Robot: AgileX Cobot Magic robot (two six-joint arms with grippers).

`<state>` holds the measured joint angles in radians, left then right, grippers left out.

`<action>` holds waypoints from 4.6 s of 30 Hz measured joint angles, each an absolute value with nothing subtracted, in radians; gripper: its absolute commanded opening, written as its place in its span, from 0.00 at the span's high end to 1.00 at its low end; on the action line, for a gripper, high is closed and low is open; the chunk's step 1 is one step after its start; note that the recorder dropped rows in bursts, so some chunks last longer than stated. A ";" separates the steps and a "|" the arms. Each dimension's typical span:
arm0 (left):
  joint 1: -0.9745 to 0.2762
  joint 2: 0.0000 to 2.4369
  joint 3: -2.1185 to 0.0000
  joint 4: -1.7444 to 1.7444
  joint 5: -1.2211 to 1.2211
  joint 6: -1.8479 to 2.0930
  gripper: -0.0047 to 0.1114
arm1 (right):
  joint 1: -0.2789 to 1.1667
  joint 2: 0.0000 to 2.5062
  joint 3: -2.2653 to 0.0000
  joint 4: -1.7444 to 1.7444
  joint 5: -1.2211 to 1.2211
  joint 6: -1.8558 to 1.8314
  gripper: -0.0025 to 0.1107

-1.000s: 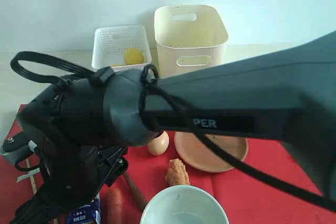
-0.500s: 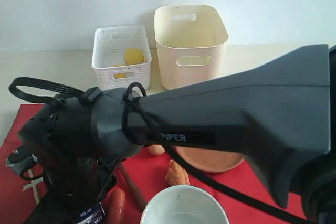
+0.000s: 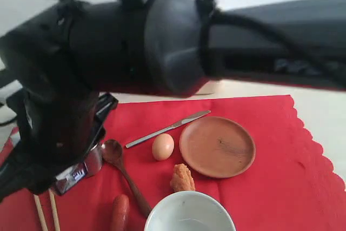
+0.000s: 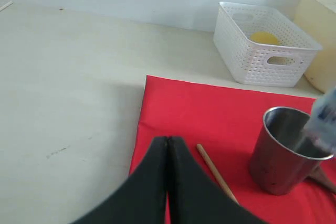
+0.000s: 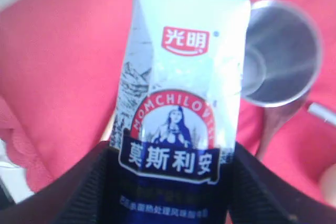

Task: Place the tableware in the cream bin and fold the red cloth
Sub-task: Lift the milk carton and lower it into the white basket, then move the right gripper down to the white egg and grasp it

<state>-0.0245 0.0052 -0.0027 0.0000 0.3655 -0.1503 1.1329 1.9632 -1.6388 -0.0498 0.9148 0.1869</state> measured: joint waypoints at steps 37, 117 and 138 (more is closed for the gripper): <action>-0.025 0.005 -0.003 0.000 0.366 -0.150 0.96 | 0.703 2.441 -1.796 0.536 -0.339 -0.308 0.92; -0.025 0.005 -0.003 0.000 0.366 -0.150 0.96 | 0.703 2.086 -1.578 0.133 0.989 -0.415 0.28; -0.025 0.005 -0.003 0.000 0.366 -0.150 0.96 | 0.703 2.213 -1.576 0.083 0.892 -0.322 0.54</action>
